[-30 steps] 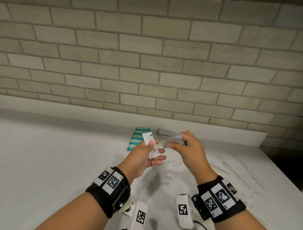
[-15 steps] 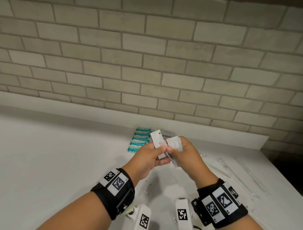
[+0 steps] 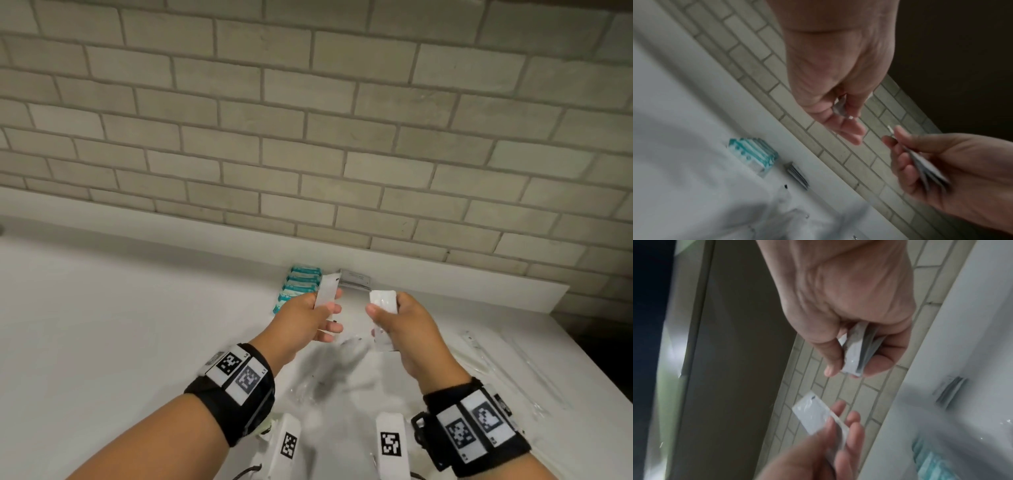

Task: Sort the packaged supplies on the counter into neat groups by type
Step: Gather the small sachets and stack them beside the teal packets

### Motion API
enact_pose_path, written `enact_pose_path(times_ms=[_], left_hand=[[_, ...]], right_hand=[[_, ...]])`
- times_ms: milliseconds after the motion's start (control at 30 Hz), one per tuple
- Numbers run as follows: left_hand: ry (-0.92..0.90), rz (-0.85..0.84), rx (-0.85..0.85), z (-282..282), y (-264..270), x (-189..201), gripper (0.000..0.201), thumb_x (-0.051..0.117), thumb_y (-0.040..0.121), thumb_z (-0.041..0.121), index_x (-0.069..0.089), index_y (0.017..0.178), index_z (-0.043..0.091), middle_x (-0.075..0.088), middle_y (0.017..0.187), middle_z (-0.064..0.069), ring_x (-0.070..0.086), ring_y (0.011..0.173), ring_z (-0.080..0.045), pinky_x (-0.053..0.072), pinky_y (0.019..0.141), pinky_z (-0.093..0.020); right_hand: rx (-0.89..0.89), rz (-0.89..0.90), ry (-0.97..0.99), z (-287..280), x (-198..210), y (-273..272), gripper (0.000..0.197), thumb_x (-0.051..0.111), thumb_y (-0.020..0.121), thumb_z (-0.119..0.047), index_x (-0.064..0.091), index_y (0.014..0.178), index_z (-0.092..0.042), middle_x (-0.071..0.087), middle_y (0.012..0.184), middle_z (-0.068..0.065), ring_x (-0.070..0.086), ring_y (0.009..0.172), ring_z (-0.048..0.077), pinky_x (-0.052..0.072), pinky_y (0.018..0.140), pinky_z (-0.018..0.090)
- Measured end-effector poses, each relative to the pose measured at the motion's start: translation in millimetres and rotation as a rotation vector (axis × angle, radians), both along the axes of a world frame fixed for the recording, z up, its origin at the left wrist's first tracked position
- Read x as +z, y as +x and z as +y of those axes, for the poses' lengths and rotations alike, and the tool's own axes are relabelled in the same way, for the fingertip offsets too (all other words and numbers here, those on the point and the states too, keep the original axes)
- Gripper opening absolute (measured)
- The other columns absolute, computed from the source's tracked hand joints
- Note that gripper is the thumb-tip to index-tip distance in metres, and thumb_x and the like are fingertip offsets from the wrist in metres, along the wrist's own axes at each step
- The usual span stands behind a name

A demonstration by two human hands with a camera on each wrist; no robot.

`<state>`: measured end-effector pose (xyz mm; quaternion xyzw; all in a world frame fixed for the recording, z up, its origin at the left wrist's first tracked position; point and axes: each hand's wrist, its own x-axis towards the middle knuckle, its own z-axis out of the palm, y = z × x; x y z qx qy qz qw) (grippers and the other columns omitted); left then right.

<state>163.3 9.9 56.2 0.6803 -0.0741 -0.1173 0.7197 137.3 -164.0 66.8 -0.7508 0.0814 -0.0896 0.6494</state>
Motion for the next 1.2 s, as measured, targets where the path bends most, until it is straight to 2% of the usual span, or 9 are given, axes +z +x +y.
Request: enact_pose_path(times_ms=[133, 233, 333, 467, 633, 733, 833, 1067, 1200], left_hand=[[-0.070, 0.051, -0.016, -3, 2, -3, 0.027, 0.046, 0.101, 0.013, 0.055, 0.126, 0.015, 0.066, 0.101, -0.006, 0.069, 0.086, -0.020, 0.058, 0.077, -0.027], [0.076, 0.000, 0.006, -4, 5, -5, 0.024, 0.045, 0.100, 0.012, 0.055, 0.122, 0.016, 0.069, 0.104, -0.003, 0.068, 0.080, -0.015, 0.056, 0.067, -0.022], [0.383, -0.248, 0.041, 10, 11, -14, 0.031, 0.047, 0.095, 0.003, 0.065, 0.117, 0.017, 0.065, 0.122, 0.003, 0.063, 0.096, -0.008, 0.048, 0.082, -0.016], [0.627, -0.702, 0.013, 19, 10, -22, 0.062, 0.043, 0.084, -0.015, 0.064, 0.124, 0.026, 0.033, 0.145, 0.020, 0.030, 0.132, 0.003, 0.018, 0.102, 0.002], [0.735, -1.070, 0.068, 12, 11, -21, 0.057, 0.051, 0.081, -0.012, 0.062, 0.128, 0.018, 0.036, 0.151, -0.001, 0.037, 0.138, -0.026, 0.039, 0.108, -0.040], [0.661, -0.946, 0.057, 0, 5, -16, 0.056, 0.053, 0.089, 0.000, 0.048, 0.140, 0.021, 0.035, 0.154, -0.002, 0.032, 0.142, -0.023, 0.039, 0.108, -0.039], [0.685, -0.671, 0.063, -10, 2, -17, 0.071, 0.056, 0.093, 0.012, 0.020, 0.152, 0.027, 0.028, 0.156, 0.000, 0.028, 0.142, -0.015, 0.028, 0.115, -0.031], [1.003, -0.455, -0.423, -33, -7, -64, 0.043, 0.061, 0.089, 0.030, 0.057, 0.130, 0.018, 0.059, 0.128, -0.001, 0.054, 0.117, -0.019, 0.041, 0.095, -0.027], [1.237, -0.594, -0.622, -55, -15, -85, 0.039, 0.061, 0.087, 0.037, 0.060, 0.114, 0.008, 0.059, 0.123, -0.006, 0.051, 0.112, -0.028, 0.038, 0.087, -0.033]], right_hand=[[0.076, 0.050, 0.125, -2, -1, 3, 0.014, 0.068, 0.087, -0.010, 0.061, 0.100, -0.010, 0.063, 0.078, 0.005, 0.059, 0.066, 0.023, 0.049, 0.064, 0.035], [0.041, 0.087, 0.136, -1, -6, 5, 0.018, 0.066, 0.089, -0.011, 0.062, 0.105, -0.005, 0.061, 0.079, 0.007, 0.058, 0.069, 0.024, 0.050, 0.067, 0.037], [0.039, 0.161, 0.253, -10, -6, 3, 0.019, 0.062, 0.092, -0.011, 0.059, 0.109, -0.005, 0.058, 0.081, 0.007, 0.058, 0.067, 0.023, 0.055, 0.062, 0.034], [0.130, 0.203, 0.398, -5, 3, 1, 0.009, 0.058, 0.094, -0.014, 0.055, 0.100, -0.007, 0.061, 0.083, 0.014, 0.067, 0.068, 0.028, 0.060, 0.063, 0.043], [0.368, 0.258, 0.359, 13, 8, -3, 0.021, 0.055, 0.095, -0.019, 0.060, 0.113, -0.011, 0.068, 0.102, 0.014, 0.064, 0.093, 0.035, 0.054, 0.075, 0.051], [0.448, 0.256, 0.292, 24, 2, -9, 0.018, 0.055, 0.095, -0.014, 0.058, 0.112, -0.011, 0.068, 0.091, 0.011, 0.068, 0.078, 0.029, 0.057, 0.069, 0.046], [0.262, 0.195, 0.185, 16, -3, -10, 0.023, 0.058, 0.094, -0.008, 0.049, 0.115, -0.006, 0.062, 0.083, 0.015, 0.064, 0.059, 0.026, 0.057, 0.059, 0.039], [-0.002, 0.188, 0.102, -47, -13, -22, 0.016, 0.058, 0.094, -0.009, 0.052, 0.108, -0.006, 0.060, 0.078, 0.012, 0.061, 0.060, 0.025, 0.052, 0.058, 0.035], [-0.034, 0.195, 0.113, -58, -22, -33, 0.018, 0.059, 0.093, -0.010, 0.053, 0.109, -0.005, 0.061, 0.083, 0.012, 0.062, 0.067, 0.027, 0.051, 0.062, 0.037]])
